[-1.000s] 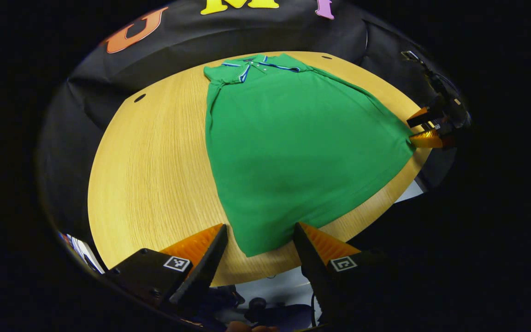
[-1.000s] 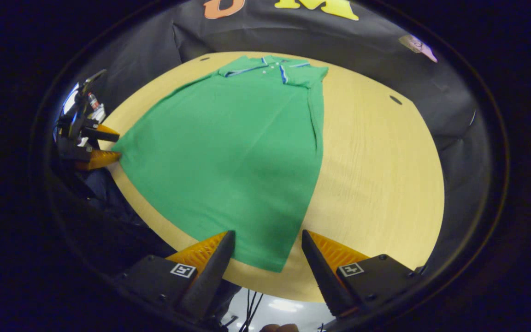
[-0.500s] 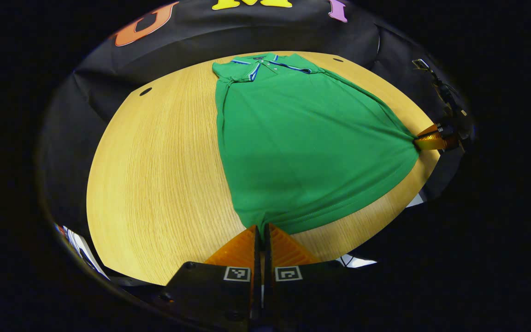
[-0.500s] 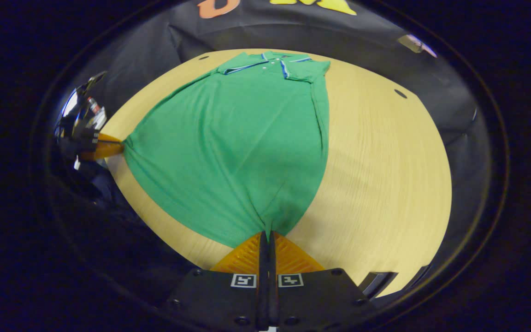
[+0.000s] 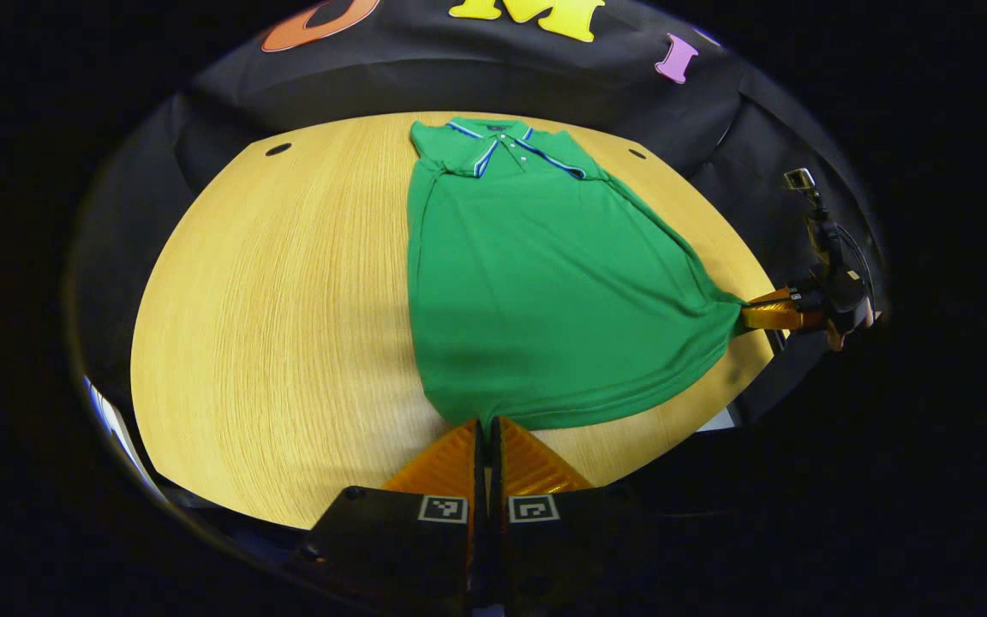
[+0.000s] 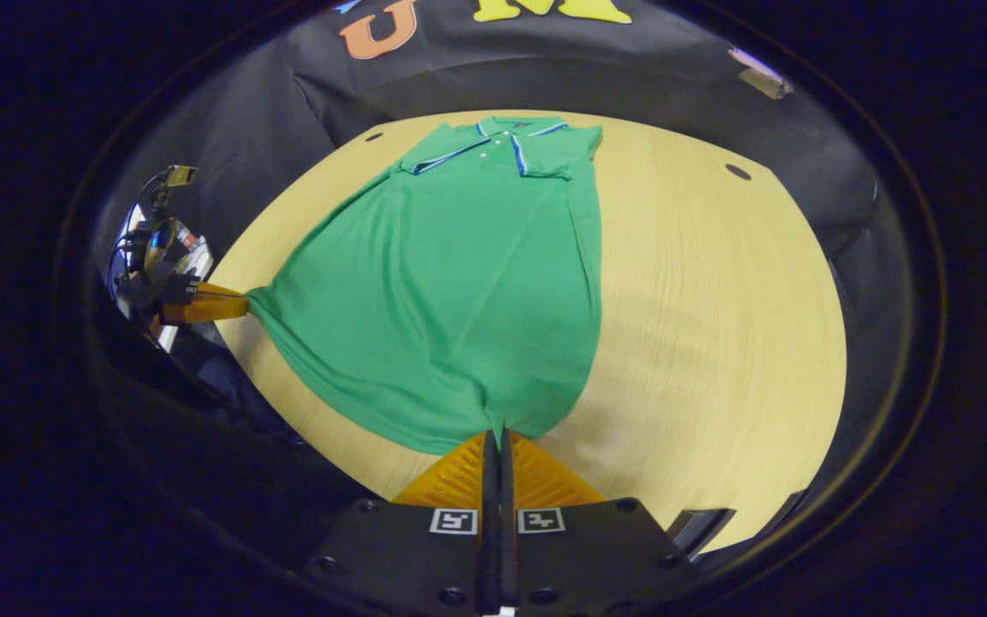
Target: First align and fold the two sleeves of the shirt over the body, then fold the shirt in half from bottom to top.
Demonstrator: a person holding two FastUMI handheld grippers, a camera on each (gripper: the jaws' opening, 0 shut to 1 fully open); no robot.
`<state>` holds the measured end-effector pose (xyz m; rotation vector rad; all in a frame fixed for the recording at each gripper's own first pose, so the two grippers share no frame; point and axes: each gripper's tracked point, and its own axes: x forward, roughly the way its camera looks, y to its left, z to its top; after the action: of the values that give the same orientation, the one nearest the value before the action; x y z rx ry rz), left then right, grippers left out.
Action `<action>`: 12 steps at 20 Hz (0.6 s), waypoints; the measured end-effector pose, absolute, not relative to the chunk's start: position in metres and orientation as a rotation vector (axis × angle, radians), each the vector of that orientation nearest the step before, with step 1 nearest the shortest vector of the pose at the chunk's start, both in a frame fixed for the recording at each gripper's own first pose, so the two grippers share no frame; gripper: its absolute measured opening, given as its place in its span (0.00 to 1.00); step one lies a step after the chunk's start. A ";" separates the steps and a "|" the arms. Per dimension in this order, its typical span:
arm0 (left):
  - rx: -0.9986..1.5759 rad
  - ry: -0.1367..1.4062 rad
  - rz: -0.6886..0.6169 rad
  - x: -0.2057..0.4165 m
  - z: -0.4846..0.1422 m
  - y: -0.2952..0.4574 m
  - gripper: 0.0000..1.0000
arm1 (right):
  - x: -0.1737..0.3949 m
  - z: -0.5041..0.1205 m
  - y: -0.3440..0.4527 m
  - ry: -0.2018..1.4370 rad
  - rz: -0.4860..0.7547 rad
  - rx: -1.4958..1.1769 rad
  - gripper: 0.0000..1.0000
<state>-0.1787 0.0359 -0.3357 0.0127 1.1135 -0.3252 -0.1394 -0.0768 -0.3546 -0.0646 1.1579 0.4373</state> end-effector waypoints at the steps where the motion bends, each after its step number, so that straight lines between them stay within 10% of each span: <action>1: 0.016 1.105 -0.330 -0.175 -0.332 0.033 0.03 | -0.134 -0.351 -0.077 1.147 0.434 -0.055 0.02; 12: -0.028 0.924 -0.326 -0.076 -0.278 0.025 0.03 | -0.041 -0.300 -0.089 1.013 0.301 0.056 0.02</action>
<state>-0.0764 0.0251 -0.2781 -0.0275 0.9236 -0.3262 -0.0409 -0.0889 -0.3000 0.0557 1.0130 0.3013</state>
